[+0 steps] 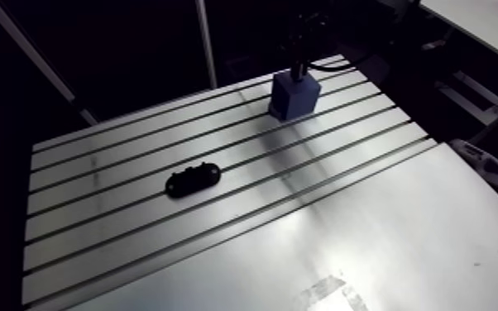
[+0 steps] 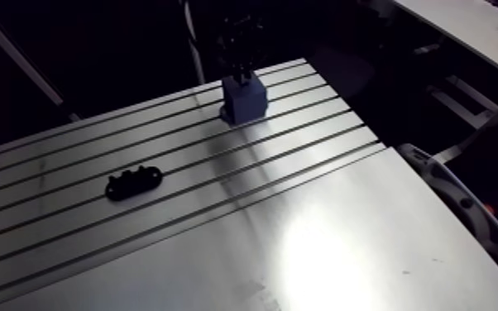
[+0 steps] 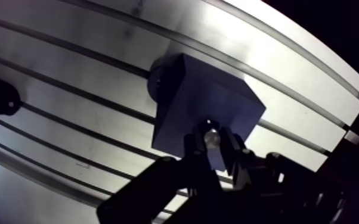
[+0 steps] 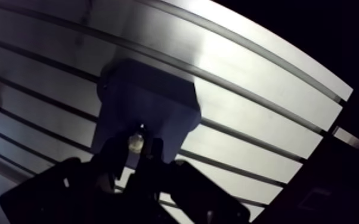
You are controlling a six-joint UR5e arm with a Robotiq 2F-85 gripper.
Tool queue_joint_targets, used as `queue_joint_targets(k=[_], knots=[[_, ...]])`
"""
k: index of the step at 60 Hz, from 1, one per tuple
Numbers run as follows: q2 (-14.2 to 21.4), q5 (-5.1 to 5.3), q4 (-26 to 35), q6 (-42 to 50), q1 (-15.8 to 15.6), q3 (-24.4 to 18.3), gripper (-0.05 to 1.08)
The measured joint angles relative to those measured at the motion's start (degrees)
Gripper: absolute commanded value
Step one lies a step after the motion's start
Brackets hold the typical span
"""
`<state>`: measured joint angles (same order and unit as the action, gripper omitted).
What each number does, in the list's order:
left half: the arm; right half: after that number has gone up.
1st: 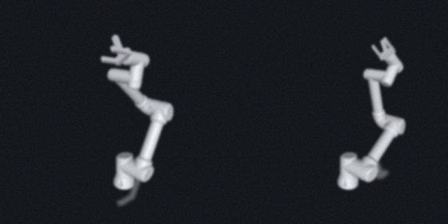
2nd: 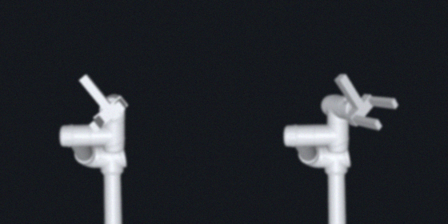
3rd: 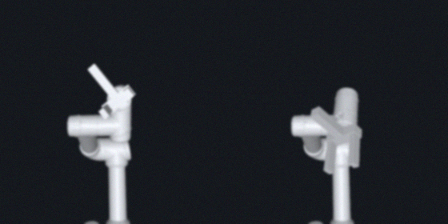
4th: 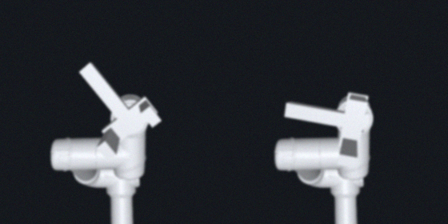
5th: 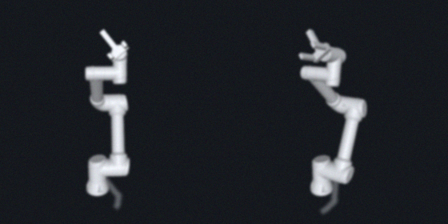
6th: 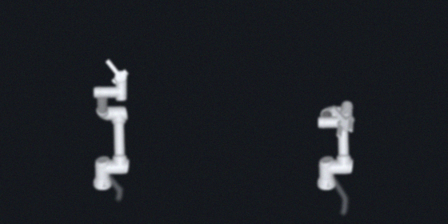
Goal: Pick up the M10 bolt and insert it into the hex recess until seated.
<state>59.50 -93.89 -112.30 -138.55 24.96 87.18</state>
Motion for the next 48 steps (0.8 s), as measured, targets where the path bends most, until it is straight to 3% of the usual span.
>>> queue_joint_targets(k=[43, 48], knots=[[-1.19, -0.49, -0.06, -5.58, -0.12, -1.39, 0.71], [-1.49, -0.7, -0.04, -5.88, -0.15, -1.67, 0.67]])
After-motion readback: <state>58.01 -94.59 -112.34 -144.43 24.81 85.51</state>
